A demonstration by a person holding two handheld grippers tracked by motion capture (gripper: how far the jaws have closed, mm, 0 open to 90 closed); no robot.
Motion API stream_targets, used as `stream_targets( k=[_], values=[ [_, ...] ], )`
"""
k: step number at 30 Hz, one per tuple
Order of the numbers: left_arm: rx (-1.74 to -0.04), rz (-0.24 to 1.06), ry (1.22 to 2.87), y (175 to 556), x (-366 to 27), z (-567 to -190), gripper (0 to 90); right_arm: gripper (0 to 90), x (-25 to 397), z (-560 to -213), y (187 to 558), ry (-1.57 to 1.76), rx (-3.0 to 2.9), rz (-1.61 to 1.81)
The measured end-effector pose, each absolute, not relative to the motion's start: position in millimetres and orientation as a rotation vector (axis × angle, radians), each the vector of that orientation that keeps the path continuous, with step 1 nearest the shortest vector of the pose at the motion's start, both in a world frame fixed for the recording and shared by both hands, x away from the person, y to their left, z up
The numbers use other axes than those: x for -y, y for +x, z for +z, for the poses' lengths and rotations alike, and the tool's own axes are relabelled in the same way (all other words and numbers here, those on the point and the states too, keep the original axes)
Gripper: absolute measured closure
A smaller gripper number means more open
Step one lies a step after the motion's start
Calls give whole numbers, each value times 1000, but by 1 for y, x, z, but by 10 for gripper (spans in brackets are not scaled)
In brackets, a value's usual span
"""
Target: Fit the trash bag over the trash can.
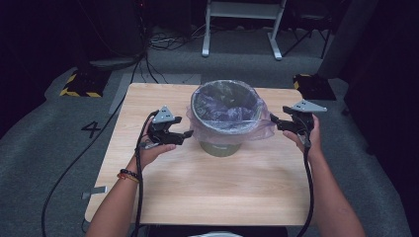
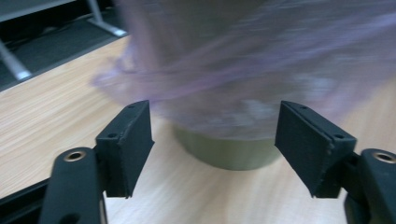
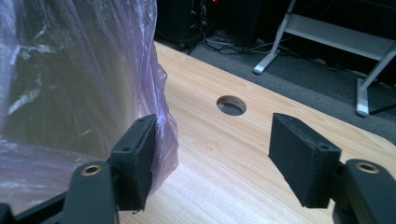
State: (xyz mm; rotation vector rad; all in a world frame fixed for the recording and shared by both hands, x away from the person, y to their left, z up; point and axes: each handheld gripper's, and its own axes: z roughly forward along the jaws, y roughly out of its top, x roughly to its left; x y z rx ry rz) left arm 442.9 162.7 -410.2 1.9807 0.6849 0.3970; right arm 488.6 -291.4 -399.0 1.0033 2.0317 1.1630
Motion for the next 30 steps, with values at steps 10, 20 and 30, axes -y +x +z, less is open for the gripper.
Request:
stream_targets(
  k=[10, 20, 30],
  values=[
    [-555, 454, 2073, 423, -136, -407, 548, 505, 288, -391, 479, 844, -2098, 1156],
    [-546, 463, 2094, 427, -131, -417, 850, 433, 284, -380, 460, 740, -2130, 1302],
    [-553, 474, 2107, 428, -131, -421, 897, 387, 256, -368, 428, 524, -2193, 1388]
  ],
)
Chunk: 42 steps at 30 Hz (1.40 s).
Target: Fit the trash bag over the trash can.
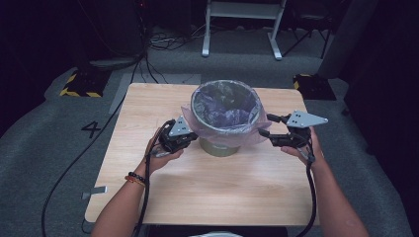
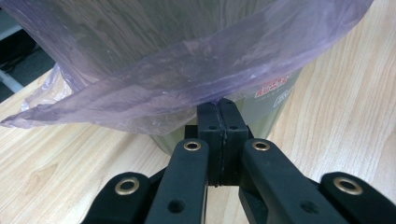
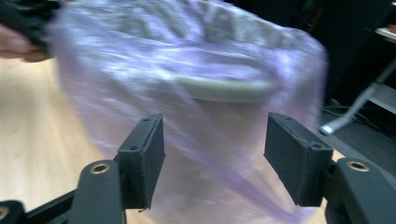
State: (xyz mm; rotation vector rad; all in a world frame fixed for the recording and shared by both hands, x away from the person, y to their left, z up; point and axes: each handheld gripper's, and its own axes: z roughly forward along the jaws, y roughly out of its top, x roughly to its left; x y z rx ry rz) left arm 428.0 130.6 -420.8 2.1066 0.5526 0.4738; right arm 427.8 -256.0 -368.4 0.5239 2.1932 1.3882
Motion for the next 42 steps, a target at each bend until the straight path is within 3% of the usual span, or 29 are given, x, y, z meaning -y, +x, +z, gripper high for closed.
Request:
stream_targets(
  k=[5, 6, 11, 17, 25, 29, 34, 37, 40, 42],
  values=[
    [-558, 468, 2112, 428, -132, -424, 898, 502, 241, -369, 415, 423, -2236, 1377],
    [-560, 468, 2113, 429, -132, -425, 898, 584, 238, -370, 413, 409, -2241, 1363],
    [-570, 466, 2125, 430, -133, -431, 899, 773, 232, -379, 414, 385, -2285, 1334],
    [-593, 469, 2149, 433, -134, -438, 898, 894, 231, -391, 413, 395, -2299, 1343],
    [-640, 454, 2164, 442, -137, -450, 888, 900, 230, -411, 419, 451, -2351, 1317],
    [-680, 450, 2166, 445, -141, -456, 823, 900, 227, -422, 425, 484, -2400, 1253],
    [-714, 425, 2148, 445, -149, -460, 639, 894, 228, -431, 431, 533, -2430, 1206],
    [-750, 394, 2154, 443, -154, -460, 477, 828, 230, -430, 431, 551, -2421, 1214],
    [-774, 409, 2148, 437, -158, -460, 363, 694, 232, -427, 429, 568, -2408, 1217],
    [-767, 391, 2155, 430, -161, -460, 313, 665, 233, -426, 427, 571, -2420, 1215]
  ],
)
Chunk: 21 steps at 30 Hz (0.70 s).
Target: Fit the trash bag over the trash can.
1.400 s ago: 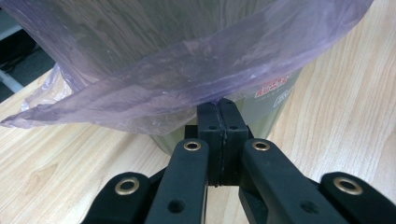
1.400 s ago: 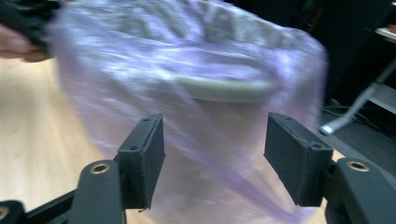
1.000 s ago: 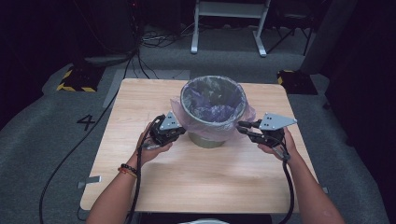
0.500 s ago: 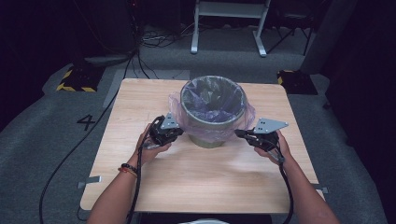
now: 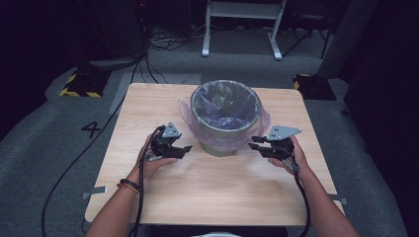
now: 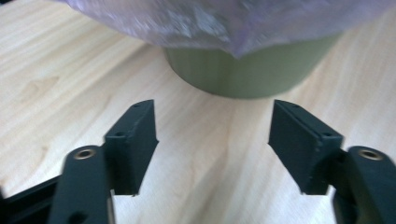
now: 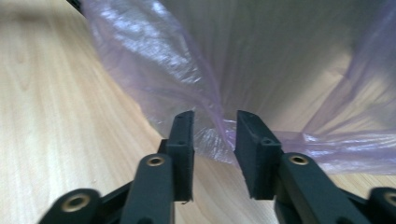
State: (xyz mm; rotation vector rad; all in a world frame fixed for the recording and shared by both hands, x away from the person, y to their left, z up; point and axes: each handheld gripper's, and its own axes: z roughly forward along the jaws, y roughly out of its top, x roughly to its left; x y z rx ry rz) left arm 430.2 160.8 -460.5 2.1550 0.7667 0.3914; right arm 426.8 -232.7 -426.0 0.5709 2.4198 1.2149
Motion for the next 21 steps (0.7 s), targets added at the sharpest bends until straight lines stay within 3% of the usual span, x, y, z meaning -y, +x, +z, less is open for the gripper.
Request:
stream_targets(
  k=[11, 15, 21],
  values=[
    [-748, 337, 2232, 400, -165, -474, 220, 343, 256, -416, 408, 624, -2364, 1268],
    [-742, 307, 2236, 392, -169, -480, 187, 273, 267, -414, 404, 658, -2345, 1279],
    [-746, 307, 2259, 382, -174, -489, 170, 247, 276, -404, 401, 724, -2269, 1290]
  ],
)
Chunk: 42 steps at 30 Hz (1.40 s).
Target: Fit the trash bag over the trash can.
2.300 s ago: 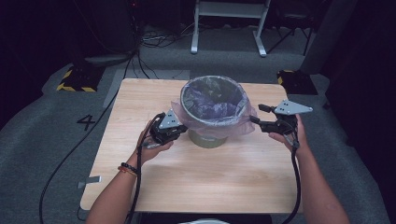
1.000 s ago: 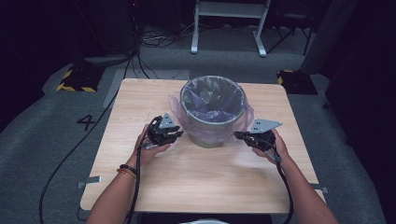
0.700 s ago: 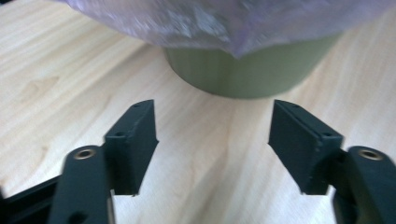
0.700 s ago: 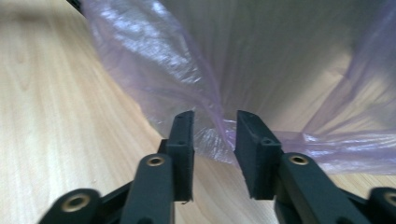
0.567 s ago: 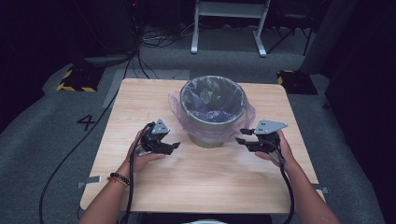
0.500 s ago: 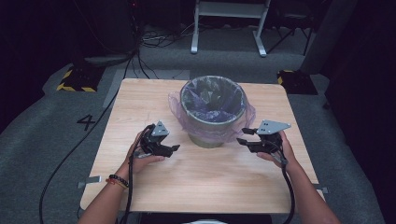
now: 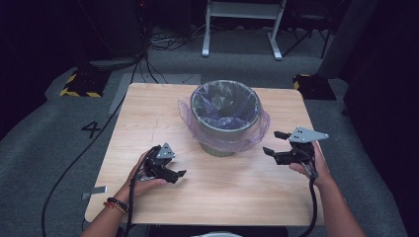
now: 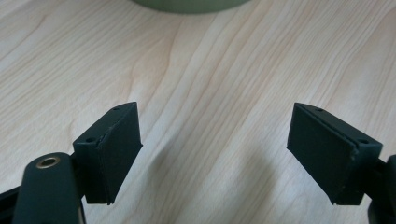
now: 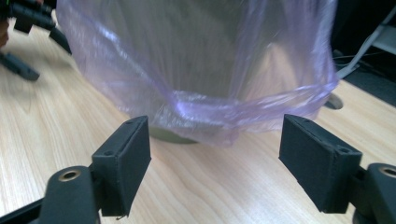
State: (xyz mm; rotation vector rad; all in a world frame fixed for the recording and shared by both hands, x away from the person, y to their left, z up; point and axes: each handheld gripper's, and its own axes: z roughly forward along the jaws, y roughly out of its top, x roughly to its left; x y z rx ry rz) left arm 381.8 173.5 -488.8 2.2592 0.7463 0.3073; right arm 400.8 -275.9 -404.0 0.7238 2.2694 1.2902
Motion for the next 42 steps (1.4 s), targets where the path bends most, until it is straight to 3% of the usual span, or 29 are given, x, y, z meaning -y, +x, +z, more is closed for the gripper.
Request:
stream_targets(
  k=[23, 42],
  values=[
    [-762, 307, 2244, 369, -179, -504, 151, 204, 261, -357, 407, 652, -2128, 1362],
    [-747, 299, 2249, 371, -179, -504, 144, 201, 218, -313, 445, 598, -2152, 1373]
  ],
)
